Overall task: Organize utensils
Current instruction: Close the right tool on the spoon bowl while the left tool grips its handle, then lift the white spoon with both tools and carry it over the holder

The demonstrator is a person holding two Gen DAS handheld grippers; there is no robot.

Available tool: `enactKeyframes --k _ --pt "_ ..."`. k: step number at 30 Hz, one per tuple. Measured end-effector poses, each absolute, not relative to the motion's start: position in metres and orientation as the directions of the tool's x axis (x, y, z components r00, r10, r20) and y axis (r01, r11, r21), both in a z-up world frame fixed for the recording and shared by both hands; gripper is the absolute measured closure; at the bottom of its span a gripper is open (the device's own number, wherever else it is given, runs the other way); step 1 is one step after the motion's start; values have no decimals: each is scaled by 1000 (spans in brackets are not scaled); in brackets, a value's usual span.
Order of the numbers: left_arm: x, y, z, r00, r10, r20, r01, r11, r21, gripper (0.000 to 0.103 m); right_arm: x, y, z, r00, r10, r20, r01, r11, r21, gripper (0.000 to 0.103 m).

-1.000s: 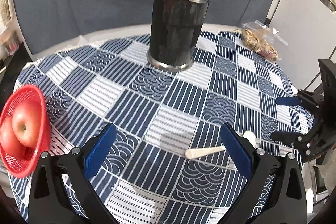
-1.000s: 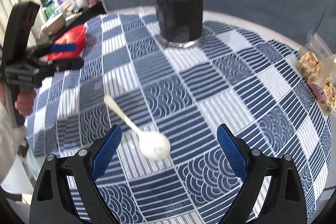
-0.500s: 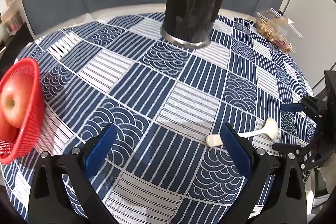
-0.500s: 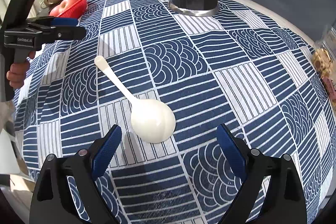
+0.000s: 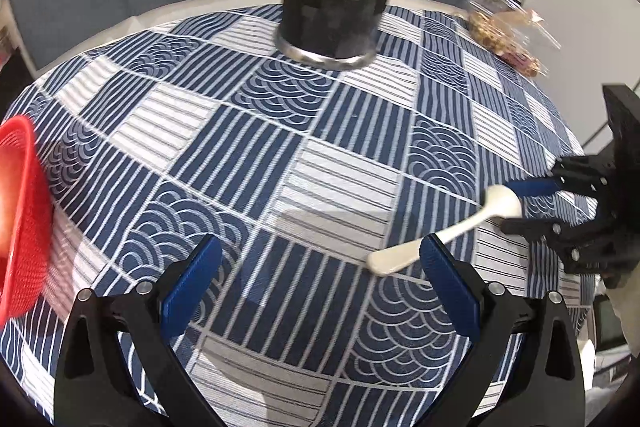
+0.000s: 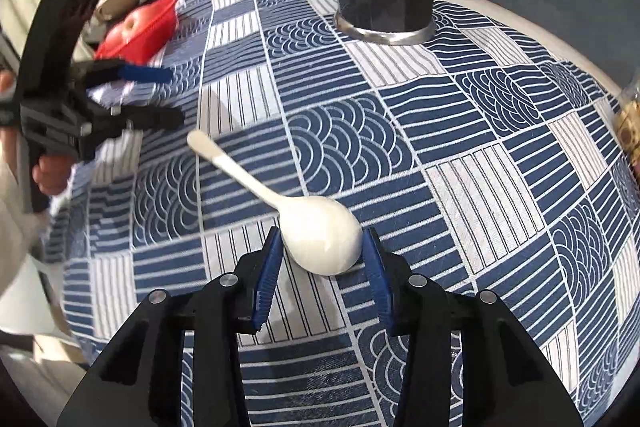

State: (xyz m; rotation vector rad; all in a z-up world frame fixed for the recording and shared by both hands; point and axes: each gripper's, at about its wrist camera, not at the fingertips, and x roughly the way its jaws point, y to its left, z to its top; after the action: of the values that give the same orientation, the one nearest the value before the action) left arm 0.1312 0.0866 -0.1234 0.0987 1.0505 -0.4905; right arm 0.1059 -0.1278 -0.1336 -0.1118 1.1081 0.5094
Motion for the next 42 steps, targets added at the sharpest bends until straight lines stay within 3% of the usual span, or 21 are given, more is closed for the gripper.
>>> enactKeyframes --k 4,5,14,18,20,21,22,24,31,42 --pt "131 73 -125 369 -360 -857 499 855 -144 6 113 -131 -128 334 353 -874 -434 881 190 72" --pt "131 70 -126 359 -368 -858 515 845 -147 6 116 -131 -127 335 336 -880 -434 884 172 99" --pt "142 41 -129 292 -417 -861 626 764 -158 7 127 -130 -126 323 325 -889 -437 884 165 99" --pt "149 31 -135 218 -447 -868 671 714 -200 24 132 -132 -121 327 323 -888 -423 890 168 99" --pt "148 26 -136 211 -450 -868 690 698 -194 27 137 -133 -116 330 333 -883 -419 890 179 99" --pt "148 23 -136 194 -464 -864 702 681 -208 32 138 -132 -114 334 334 -881 -422 889 177 99" --pt "148 21 -136 179 -477 -861 713 666 -221 51 140 -131 -111 339 334 -879 -426 888 174 99" --pt "151 17 -137 163 -472 -867 719 658 -223 76 144 -129 -103 352 338 -873 -438 884 166 99" --pt "158 18 -124 154 -508 -847 719 646 -257 81 159 -130 -79 386 332 -861 -438 887 146 99" --pt "173 17 -65 243 -541 -805 733 646 -212 81 173 -134 -14 483 309 -819 -453 889 68 98"
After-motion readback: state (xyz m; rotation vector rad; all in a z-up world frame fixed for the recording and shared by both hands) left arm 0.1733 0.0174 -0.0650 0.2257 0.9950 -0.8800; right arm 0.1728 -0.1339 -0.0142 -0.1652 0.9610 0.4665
